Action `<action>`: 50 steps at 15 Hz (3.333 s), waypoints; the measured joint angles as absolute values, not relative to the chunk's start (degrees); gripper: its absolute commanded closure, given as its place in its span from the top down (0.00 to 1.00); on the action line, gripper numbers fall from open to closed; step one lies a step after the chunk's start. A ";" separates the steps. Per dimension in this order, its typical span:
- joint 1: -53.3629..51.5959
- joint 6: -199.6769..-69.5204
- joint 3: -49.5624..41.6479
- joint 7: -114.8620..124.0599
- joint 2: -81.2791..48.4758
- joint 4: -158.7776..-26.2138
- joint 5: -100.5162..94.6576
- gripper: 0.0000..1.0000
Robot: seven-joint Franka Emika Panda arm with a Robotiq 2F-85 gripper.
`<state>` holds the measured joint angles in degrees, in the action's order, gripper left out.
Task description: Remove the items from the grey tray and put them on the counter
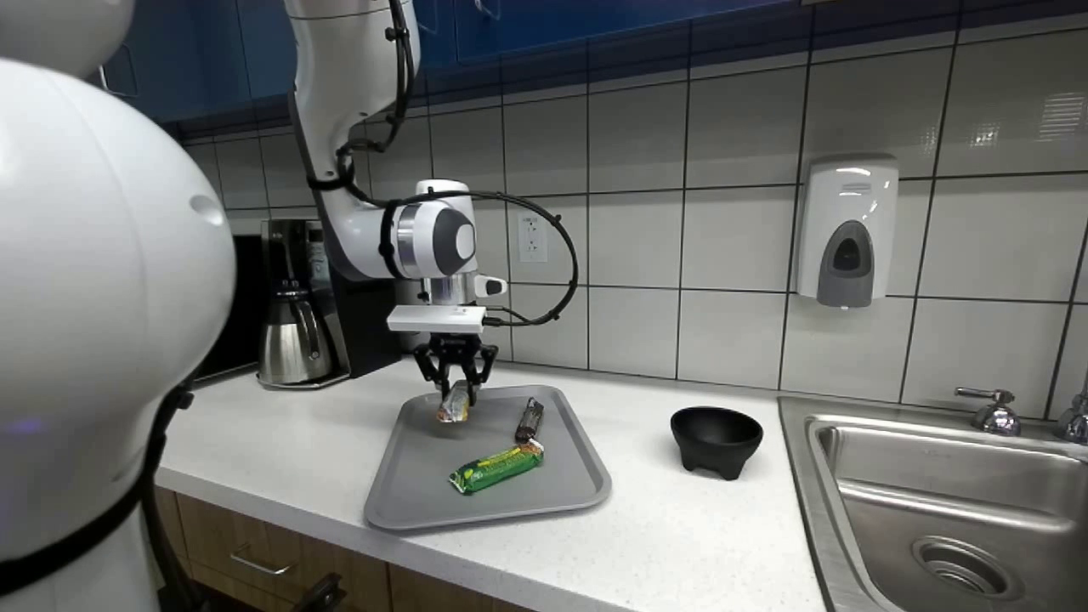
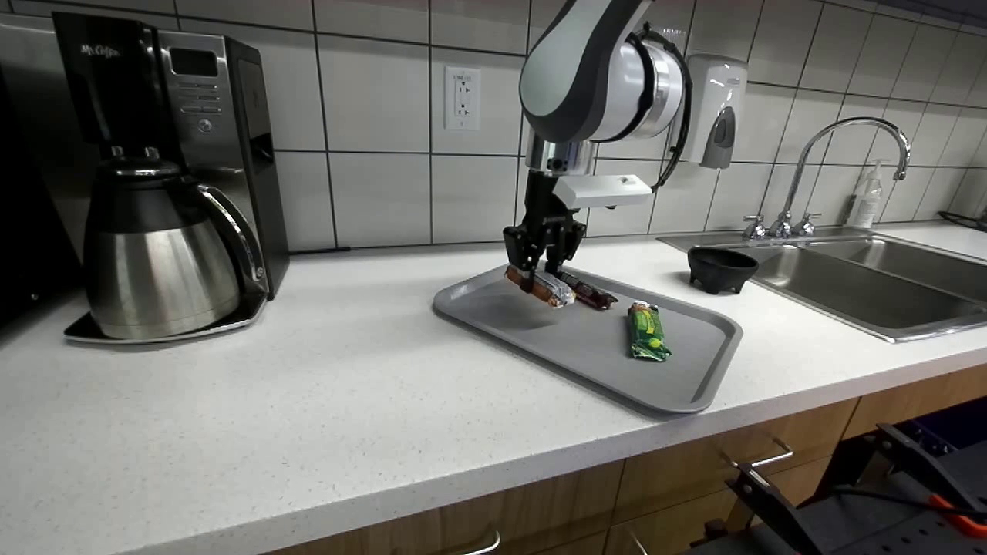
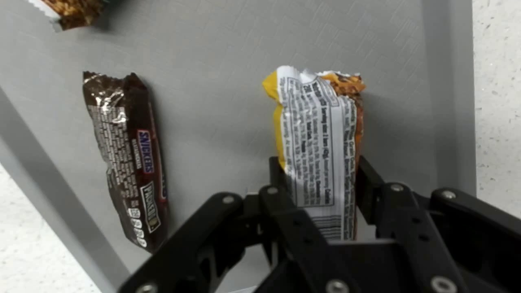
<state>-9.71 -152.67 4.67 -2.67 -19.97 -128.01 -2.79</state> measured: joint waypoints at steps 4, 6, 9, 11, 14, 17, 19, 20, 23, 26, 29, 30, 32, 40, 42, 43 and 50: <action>-9.90 -152.55 5.50 -2.49 -18.15 -128.45 -2.79 0.18; -10.30 -152.55 6.05 -2.15 -17.58 -128.67 -2.79 0.18; -11.25 -152.54 7.12 -1.24 -16.78 -128.90 -2.79 0.18; -12.18 -152.50 7.75 -0.45 -16.30 -128.98 -2.79 0.18; -13.62 -152.49 8.53 0.60 -15.97 -129.01 -2.79 0.18; -15.23 -152.48 9.07 1.65 -15.85 -129.01 -2.79 0.18; -16.36 -152.44 9.29 2.38 -15.85 -129.01 -2.97 0.18; -16.98 -152.42 9.37 2.93 -15.85 -129.01 -3.36 0.18; -18.71 -152.16 9.79 4.84 -15.85 -129.01 -4.66 0.18; -20.37 -151.67 10.20 6.46 -15.86 -129.02 -5.16 0.18; -21.55 -150.58 10.74 7.78 -15.95 -129.01 -5.21 0.18; -21.92 -150.24 10.81 8.19 -16.01 -129.01 -5.23 0.18; -22.58 -149.69 10.92 8.88 -16.24 -128.99 -5.25 0.18; -24.33 -148.73 11.44 11.04 -17.80 -128.65 -5.67 0.18; -24.45 -148.67 11.44 11.21 -18.51 -128.50 -5.73 0.18; -24.46 -148.67 11.44 11.26 -18.94 -128.43 -5.74 0.18; -24.46 -148.66 11.34 11.55 -21.93 -127.41 -5.74 0.18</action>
<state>-24.46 -148.66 11.34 11.55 -21.93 -127.41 -5.74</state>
